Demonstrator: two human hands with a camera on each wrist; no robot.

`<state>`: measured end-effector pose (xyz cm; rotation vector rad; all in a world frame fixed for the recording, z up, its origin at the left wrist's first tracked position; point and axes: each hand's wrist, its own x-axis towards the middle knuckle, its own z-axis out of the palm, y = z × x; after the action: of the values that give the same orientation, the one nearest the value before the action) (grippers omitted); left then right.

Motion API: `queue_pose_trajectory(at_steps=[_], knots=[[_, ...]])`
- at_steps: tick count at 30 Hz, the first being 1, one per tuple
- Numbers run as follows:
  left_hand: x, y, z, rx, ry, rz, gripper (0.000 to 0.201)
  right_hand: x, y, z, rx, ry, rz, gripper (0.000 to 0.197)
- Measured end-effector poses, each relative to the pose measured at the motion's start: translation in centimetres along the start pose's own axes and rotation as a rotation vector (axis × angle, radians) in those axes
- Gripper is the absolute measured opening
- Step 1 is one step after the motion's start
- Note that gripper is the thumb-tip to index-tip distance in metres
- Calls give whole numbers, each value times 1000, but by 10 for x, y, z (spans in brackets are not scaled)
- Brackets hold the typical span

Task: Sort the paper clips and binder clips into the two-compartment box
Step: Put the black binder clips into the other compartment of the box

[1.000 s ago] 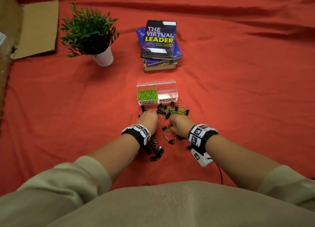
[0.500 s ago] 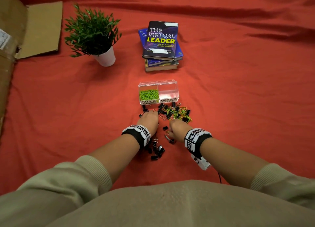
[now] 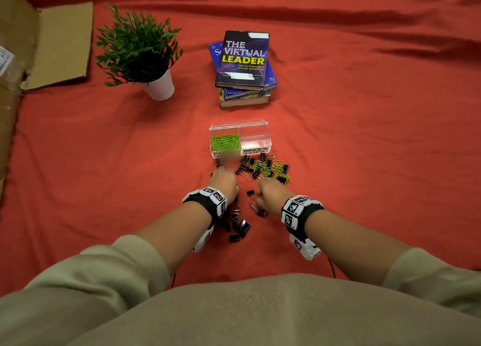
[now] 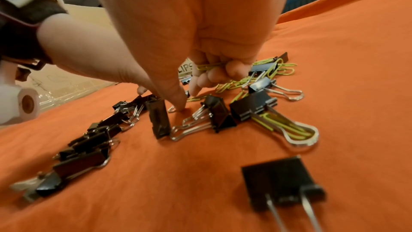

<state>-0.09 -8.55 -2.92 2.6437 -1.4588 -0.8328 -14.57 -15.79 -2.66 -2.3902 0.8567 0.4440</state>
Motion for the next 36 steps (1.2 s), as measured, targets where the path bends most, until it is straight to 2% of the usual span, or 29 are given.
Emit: queue_pose_trajectory(at_steps=[4, 10, 12, 17, 19, 20, 22, 25, 28, 32, 34, 36], knots=[[-5, -2, -2, 25, 32, 42, 31, 3, -1, -1, 20, 35, -17, 24], [-6, -4, -5, 87, -18, 53, 31, 8, -8, -6, -65, -82, 50, 22], [-5, -3, -7, 104, -47, 52, 35, 8, -11, -8, -103, -118, 65, 15], [-4, -1, -7, 124, -87, 54, 39, 2, -8, -5, -137, -106, 45, 28], [-6, -1, -6, 108, -80, 69, 37, 1, -7, -6, -121, -118, 51, 21], [-7, -1, -5, 93, -67, 84, 36, 0, -6, -8, -78, -108, 60, 12], [-9, -2, -4, 53, -43, 122, 29, -5, 1, -17, 114, -38, 100, 11], [-12, -5, -8, -121, -14, 126, 17, -16, 20, -39, 561, 71, 214, 7], [-10, -2, -16, -312, 27, 108, 25, -24, 46, -59, 894, 66, 324, 21], [-6, 13, -26, -593, 34, 23, 13, -30, 68, -66, 1243, 32, 417, 27], [-4, 21, -28, -696, -6, -26, 17, -32, 71, -63, 1311, 6, 471, 27], [-5, 30, -28, -687, -32, -22, 21, -35, 72, -57, 1033, -37, 456, 23]])
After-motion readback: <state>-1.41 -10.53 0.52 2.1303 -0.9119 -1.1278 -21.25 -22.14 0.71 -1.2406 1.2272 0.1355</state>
